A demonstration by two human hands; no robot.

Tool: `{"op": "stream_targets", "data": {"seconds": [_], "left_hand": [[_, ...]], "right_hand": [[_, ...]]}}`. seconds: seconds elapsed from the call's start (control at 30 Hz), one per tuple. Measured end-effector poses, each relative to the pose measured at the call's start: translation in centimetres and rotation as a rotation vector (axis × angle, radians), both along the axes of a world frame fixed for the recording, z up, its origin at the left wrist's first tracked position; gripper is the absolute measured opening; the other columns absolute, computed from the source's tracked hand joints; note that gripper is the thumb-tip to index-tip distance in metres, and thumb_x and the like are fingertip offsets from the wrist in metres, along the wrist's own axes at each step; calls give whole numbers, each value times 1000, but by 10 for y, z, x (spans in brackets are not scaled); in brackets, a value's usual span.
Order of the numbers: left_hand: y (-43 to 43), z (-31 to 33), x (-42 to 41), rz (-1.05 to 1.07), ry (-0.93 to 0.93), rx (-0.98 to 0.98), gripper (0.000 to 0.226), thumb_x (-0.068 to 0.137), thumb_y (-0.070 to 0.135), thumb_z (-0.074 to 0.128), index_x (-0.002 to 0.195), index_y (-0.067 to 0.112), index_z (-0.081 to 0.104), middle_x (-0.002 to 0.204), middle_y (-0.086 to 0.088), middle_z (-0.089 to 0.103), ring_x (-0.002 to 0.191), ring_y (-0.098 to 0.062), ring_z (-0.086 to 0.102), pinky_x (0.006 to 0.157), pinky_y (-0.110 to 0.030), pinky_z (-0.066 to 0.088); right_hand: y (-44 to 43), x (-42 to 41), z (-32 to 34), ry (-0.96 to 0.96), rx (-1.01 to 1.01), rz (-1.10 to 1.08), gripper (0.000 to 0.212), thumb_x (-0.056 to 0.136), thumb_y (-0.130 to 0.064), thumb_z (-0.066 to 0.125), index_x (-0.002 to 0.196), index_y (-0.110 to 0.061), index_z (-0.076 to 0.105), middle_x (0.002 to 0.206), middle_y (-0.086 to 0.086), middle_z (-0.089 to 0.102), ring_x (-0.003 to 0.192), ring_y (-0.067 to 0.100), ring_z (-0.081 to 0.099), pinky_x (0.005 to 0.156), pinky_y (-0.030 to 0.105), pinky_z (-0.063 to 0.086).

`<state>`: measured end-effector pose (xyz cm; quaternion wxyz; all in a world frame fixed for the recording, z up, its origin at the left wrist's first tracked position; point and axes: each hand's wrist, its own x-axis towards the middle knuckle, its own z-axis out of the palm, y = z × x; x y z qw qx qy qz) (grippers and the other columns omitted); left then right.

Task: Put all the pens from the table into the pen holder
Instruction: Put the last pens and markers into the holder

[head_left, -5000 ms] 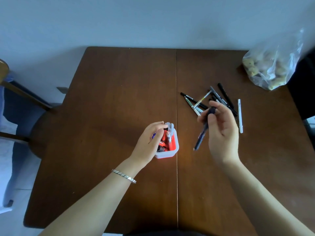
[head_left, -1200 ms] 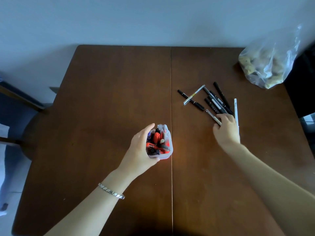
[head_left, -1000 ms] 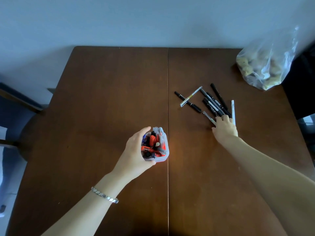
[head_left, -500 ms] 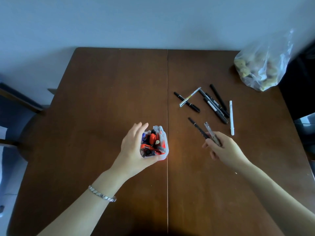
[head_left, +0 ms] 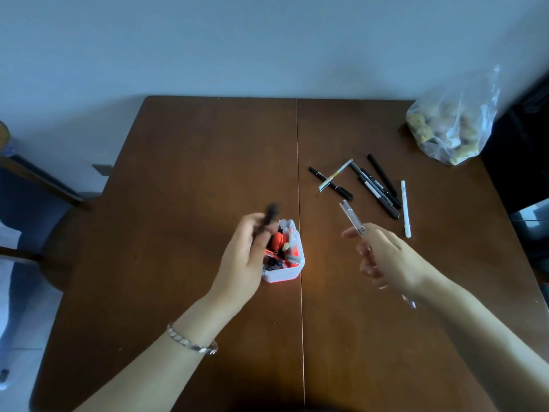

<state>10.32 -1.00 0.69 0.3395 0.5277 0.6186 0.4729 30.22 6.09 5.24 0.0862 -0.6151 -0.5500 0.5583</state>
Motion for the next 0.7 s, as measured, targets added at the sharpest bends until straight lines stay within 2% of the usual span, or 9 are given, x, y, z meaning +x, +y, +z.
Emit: {"op": "stream_targets", "data": {"seconds": [0.07, 0.13, 0.2, 0.3, 0.37, 0.43, 0.53, 0.63, 0.7], "left_hand": [[1, -4, -6, 141, -171, 32, 16, 91, 18, 48, 98, 33, 49, 112, 0, 63, 108, -9, 59, 83, -13, 49], [3, -7, -8, 145, -194, 52, 26, 89, 13, 54, 96, 38, 51, 112, -4, 64, 107, -14, 61, 87, -19, 51], [4, -12, -7, 78, -145, 19, 37, 87, 7, 58, 98, 40, 47, 109, -5, 64, 104, -10, 62, 85, -16, 50], [3, -20, -5, 16, -1, 10, 44, 86, 5, 58, 111, 36, 41, 103, 6, 62, 104, -2, 59, 85, -13, 49], [3, -24, -8, 13, 124, 74, 39, 89, 12, 54, 121, 32, 41, 104, 9, 62, 105, -1, 58, 84, -13, 50], [3, -28, -11, -53, 246, 88, 38, 91, 24, 44, 129, 24, 42, 114, 0, 62, 109, -5, 58, 89, -22, 52], [3, -36, -9, -107, 461, 69, 40, 93, 28, 40, 128, 10, 48, 128, -13, 58, 121, -14, 45, 98, -43, 46], [4, -49, -7, -84, 719, 139, 40, 97, 33, 30, 127, 13, 47, 130, -10, 57, 127, -19, 38, 107, -49, 26], [7, -58, -5, -59, 750, 97, 38, 96, 28, 33, 128, 12, 47, 135, -13, 52, 131, -24, 31, 106, -53, 23]], "right_hand": [[-2, 0, -11, -46, -54, 29, 31, 94, -15, 29, 109, -13, 56, 64, 2, 40, 54, 15, 38, 46, 25, 33], [-9, -2, -18, -106, 10, 151, 30, 93, -11, 34, 111, -7, 57, 62, 1, 43, 58, 16, 42, 55, 30, 38], [-14, -3, -21, -104, 70, 189, 29, 93, -8, 42, 114, -14, 61, 61, 0, 51, 52, 12, 46, 54, 26, 41], [-17, 2, -21, -119, 153, 158, 26, 90, -16, 57, 114, -24, 62, 75, -3, 68, 46, 6, 54, 41, 13, 41], [-16, 7, -22, -154, 202, 158, 18, 87, -20, 62, 104, -25, 65, 86, -6, 71, 46, 6, 57, 42, 9, 41], [-16, 8, -19, -191, 234, 200, 19, 85, -15, 60, 100, -26, 65, 90, -6, 67, 54, 5, 57, 51, 13, 44], [-14, 4, -12, -215, 276, 303, 35, 81, -5, 57, 108, -24, 66, 87, -8, 59, 66, 2, 55, 56, 14, 44], [-13, 2, -5, -207, 316, 310, 25, 83, -5, 60, 99, -22, 69, 82, -6, 64, 70, 8, 62, 57, 17, 51], [-11, 2, -4, -210, 342, 288, 19, 83, -7, 62, 92, -21, 72, 78, -5, 66, 80, 13, 67, 58, 16, 52]]}}
